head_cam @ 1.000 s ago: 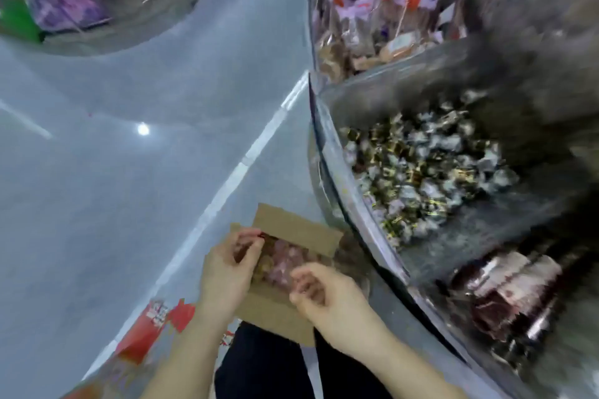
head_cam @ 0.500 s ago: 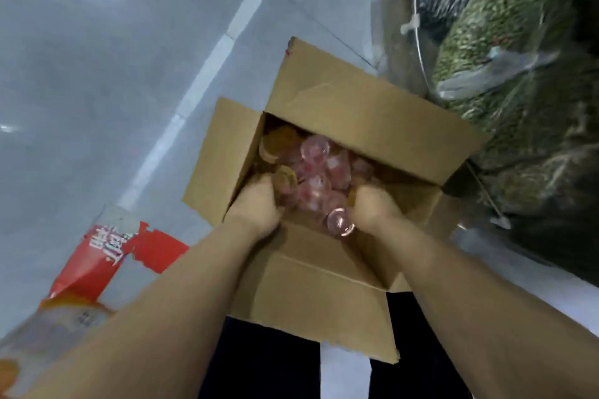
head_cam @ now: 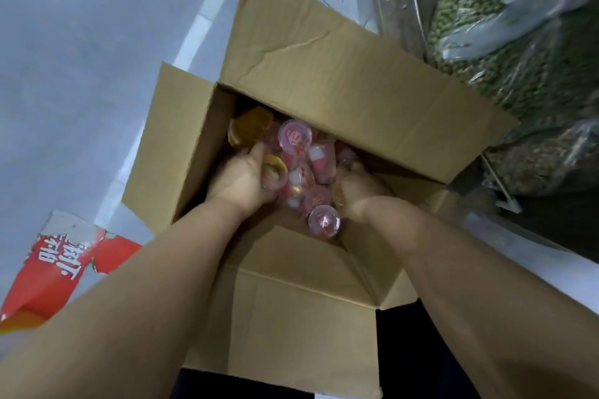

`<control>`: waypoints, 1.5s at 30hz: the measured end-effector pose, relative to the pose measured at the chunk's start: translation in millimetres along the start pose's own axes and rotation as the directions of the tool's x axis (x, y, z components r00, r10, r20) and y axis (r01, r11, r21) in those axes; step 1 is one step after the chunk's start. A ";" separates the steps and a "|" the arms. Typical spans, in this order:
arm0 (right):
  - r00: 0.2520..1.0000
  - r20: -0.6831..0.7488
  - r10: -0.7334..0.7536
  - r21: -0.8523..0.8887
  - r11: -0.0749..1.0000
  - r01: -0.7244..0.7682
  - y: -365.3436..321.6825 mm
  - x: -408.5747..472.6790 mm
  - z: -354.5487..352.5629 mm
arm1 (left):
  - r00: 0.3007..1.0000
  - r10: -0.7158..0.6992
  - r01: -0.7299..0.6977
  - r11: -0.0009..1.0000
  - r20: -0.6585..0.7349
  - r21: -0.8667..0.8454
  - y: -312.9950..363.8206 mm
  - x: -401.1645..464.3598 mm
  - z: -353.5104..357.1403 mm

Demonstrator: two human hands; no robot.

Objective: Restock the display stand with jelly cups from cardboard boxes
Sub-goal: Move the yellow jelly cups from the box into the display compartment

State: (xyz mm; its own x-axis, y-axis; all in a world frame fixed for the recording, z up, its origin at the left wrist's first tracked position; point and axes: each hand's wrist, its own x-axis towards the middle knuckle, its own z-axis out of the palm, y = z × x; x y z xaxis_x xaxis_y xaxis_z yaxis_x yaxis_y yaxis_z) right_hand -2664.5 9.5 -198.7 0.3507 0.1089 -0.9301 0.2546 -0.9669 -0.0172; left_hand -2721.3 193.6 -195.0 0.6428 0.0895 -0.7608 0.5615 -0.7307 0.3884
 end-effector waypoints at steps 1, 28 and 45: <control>1.000 -0.010 -0.001 0.055 0.998 0.001 0.8 -5.8 -0.4 | 0.999 0.007 -0.010 0.998 -0.032 -0.068 3.3 -4.4 -3.3; 0.326 -0.945 -0.016 0.281 0.468 0.838 30.0 -665.4 -303.2 | 0.593 0.620 -0.801 0.391 -0.515 -0.453 352.5 -458.1 -380.7; 0.069 -0.942 0.328 0.265 0.604 0.752 250.7 -743.9 -325.4 | 0.419 0.845 -0.870 0.270 -0.331 -0.412 594.3 -495.1 -338.3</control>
State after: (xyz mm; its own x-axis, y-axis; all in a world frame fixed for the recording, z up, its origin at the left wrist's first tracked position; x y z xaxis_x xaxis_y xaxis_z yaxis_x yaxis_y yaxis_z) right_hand -2568.3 -238.8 608.3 0.9569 -0.0922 0.2755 0.1781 -0.5633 -0.8068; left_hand -2529.5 -56.0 588.3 0.9166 -0.3561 0.1817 -0.1929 0.0041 0.9812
